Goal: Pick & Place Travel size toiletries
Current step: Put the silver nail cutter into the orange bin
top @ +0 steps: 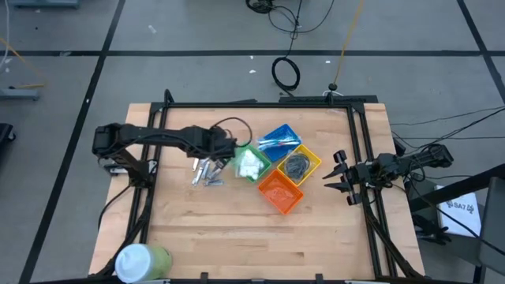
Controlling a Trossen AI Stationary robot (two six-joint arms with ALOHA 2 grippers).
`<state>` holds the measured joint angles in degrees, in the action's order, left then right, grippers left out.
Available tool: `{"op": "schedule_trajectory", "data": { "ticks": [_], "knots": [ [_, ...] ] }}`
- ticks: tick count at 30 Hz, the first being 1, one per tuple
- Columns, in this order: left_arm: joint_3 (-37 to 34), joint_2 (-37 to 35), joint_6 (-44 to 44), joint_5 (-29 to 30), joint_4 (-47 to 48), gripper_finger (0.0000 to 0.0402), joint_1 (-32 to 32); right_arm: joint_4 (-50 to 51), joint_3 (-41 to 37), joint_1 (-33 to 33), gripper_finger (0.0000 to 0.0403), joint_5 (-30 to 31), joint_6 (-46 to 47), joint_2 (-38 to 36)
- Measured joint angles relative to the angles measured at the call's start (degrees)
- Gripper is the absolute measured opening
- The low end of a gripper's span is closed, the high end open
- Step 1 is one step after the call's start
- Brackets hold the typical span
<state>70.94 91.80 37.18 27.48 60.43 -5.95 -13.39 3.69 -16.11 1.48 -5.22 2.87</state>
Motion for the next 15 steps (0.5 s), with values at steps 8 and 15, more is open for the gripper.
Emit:
{"op": "schedule_trajectory", "data": {
  "ticks": [8, 15],
  "knots": [
    [-10.2, -3.1, 7.2, -7.3, -3.9, 0.0186, -3.3, 0.0, 0.0, 0.0, 0.0091, 0.0, 0.0, 0.0],
    [-23.0, -8.0, 10.5, -13.4, -12.7, 0.0186, -9.2, 0.0, 0.0, 0.0, 0.0091, 0.0, 0.0, 0.0]
  ]
}}
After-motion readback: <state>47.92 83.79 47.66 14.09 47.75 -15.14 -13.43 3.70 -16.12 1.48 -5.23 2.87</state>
